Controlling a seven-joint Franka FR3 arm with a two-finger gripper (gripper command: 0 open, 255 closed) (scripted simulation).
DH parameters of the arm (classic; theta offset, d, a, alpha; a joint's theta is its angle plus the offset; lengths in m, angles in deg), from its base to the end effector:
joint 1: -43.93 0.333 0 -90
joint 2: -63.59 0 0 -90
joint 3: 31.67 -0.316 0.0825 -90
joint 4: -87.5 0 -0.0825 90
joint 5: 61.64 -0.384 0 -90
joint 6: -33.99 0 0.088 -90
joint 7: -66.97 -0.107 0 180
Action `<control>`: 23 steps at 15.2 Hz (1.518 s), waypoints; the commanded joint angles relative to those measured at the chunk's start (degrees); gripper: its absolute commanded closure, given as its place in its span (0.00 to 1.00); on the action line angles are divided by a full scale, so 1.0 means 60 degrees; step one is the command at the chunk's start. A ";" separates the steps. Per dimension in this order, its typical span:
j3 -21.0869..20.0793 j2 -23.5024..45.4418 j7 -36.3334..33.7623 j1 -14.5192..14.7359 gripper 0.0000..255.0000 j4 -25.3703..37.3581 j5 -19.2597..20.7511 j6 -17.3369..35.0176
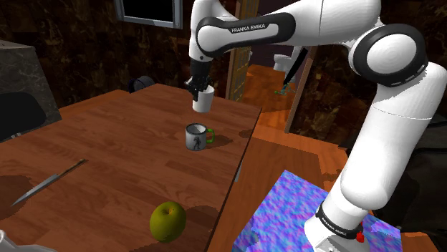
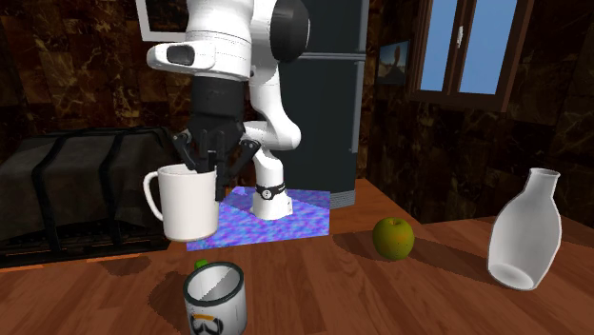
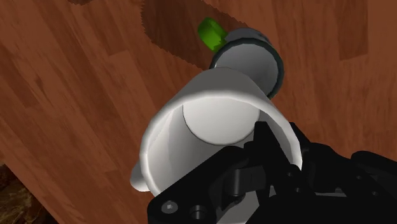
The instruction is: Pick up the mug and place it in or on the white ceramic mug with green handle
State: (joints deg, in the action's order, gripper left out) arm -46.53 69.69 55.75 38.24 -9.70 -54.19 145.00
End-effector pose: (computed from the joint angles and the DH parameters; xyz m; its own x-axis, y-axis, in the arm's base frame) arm 0.6039 0.0820 0.5386 0.9883 0.0046 0.1526 -0.0063 -0.9975 0.0709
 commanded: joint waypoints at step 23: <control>0.0080 0.0475 -0.0217 -0.0045 1.00 -0.1619 0.0258 0.2076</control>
State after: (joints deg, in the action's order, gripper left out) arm -46.08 72.37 54.51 37.98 -19.25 -52.67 157.47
